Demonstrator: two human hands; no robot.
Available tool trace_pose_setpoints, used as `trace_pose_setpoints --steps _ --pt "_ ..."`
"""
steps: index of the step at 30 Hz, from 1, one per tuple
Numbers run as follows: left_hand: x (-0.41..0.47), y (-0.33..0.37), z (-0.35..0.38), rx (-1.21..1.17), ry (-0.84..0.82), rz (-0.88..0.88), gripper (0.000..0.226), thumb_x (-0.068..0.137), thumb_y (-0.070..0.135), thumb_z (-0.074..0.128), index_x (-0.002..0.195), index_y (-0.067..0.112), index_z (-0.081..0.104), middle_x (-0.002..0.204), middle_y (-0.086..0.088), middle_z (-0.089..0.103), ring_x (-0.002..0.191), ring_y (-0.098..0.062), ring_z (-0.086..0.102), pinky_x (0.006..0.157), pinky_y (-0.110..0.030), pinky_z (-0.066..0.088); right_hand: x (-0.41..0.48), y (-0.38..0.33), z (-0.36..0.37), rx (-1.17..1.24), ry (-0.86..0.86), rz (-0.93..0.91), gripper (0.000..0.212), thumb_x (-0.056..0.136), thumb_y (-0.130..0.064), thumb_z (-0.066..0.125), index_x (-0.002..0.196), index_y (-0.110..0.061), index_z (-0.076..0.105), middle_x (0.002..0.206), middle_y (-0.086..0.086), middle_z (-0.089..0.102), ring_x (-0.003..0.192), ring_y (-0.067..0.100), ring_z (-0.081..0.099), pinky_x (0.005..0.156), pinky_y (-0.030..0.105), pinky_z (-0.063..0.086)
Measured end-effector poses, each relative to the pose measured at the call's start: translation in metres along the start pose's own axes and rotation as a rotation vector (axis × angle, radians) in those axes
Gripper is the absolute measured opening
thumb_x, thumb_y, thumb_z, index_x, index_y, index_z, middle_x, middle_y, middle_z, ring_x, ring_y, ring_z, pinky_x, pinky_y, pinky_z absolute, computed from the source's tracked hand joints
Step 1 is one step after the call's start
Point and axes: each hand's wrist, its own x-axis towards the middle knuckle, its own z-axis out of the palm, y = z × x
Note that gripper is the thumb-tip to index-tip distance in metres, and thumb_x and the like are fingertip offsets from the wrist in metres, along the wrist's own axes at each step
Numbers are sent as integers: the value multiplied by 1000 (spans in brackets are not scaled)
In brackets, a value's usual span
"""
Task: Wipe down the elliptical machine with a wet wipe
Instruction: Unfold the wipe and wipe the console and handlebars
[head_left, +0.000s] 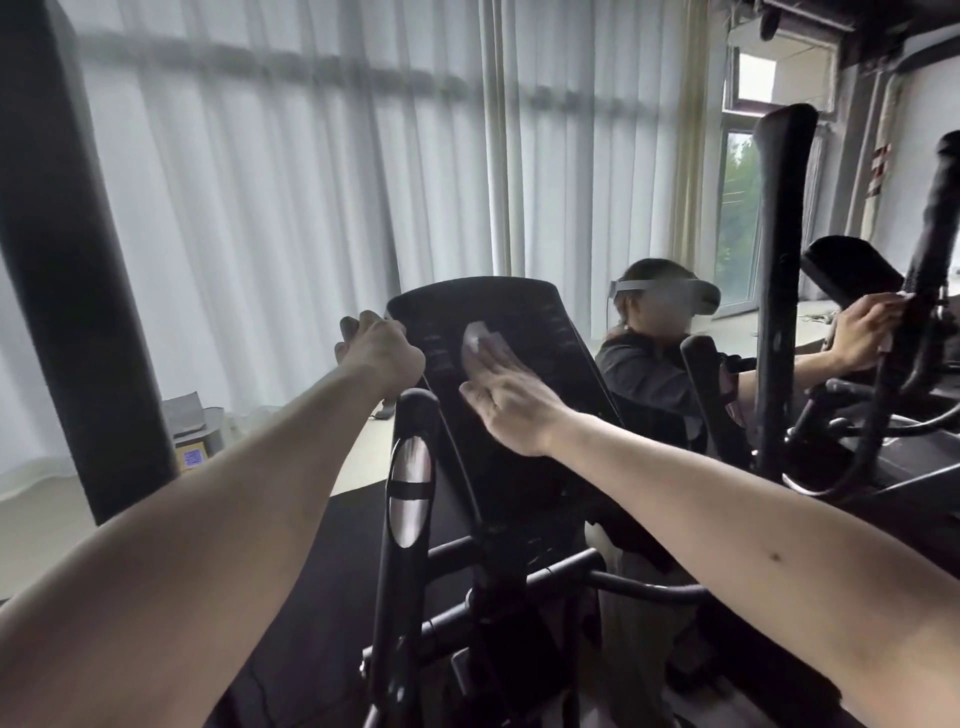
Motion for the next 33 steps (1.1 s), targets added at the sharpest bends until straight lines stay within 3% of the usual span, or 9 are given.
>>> trace_pose_setpoints --steps 4,7,13,15,20,24,27,30,33 --pt "-3 -1 3 -13 -13 -3 60 86 7 39 144 16 50 141 -8 37 132 -31 27 107 -39 31 -1 51 -16 42 46 428 69 109 -50 17 162 -15 -10 169 1 -19 154 14 -20 126 33 -9" --pt "-4 -2 1 -49 -38 -20 60 85 6 37 143 17 51 140 -7 36 133 -31 26 105 -38 31 2 49 -16 42 45 541 72 108 -53 15 161 -11 -10 169 5 -16 155 18 -18 127 36 -9" --pt "-4 -3 -5 -182 -105 -133 55 91 16 40 144 23 53 146 -10 41 138 -35 30 116 -45 31 -18 -28 13 14 -5 25 64 111 -38 26 163 -16 -3 167 -2 -19 151 16 -29 126 35 -14" --pt "-9 -4 -8 -249 -128 -151 53 85 20 39 134 28 58 132 -7 48 133 -32 33 113 -44 35 -23 -34 20 -28 -30 -104 61 111 -33 28 163 -13 2 168 -3 -15 151 12 -27 125 31 -14" --pt "-31 0 -17 -452 -91 -121 23 89 45 55 95 27 69 112 -4 62 117 -25 52 107 -43 44 -26 16 2 -6 3 157 64 110 -41 21 162 -17 -7 167 -1 -21 153 16 -24 128 36 -7" --pt "-49 5 -24 -552 -124 -106 59 69 75 49 97 30 74 122 -4 67 119 -29 58 109 -48 42 -33 40 -10 -45 26 409 65 110 -41 17 162 -10 -4 170 5 -14 155 16 -17 126 32 -12" --pt "-62 11 -32 -582 -118 -101 70 69 77 46 112 29 74 127 3 65 119 -25 57 111 -45 40 -38 -3 2 -27 15 220 63 111 -40 20 162 -11 -2 168 0 -15 151 12 -24 122 30 -18" --pt "-73 21 -37 -589 -80 -104 65 70 76 44 102 27 74 121 -2 66 113 -27 59 108 -45 43 -50 -46 23 -57 -8 -63 61 111 -35 24 161 -9 1 168 -1 -14 145 8 -30 126 35 -15" --pt "-81 32 -35 -493 -16 -86 56 82 73 39 89 26 69 108 -6 65 116 -32 55 105 -51 41 -50 -37 29 -74 -25 -98 61 111 -38 25 162 -11 4 169 1 -11 150 10 -26 127 35 -8"
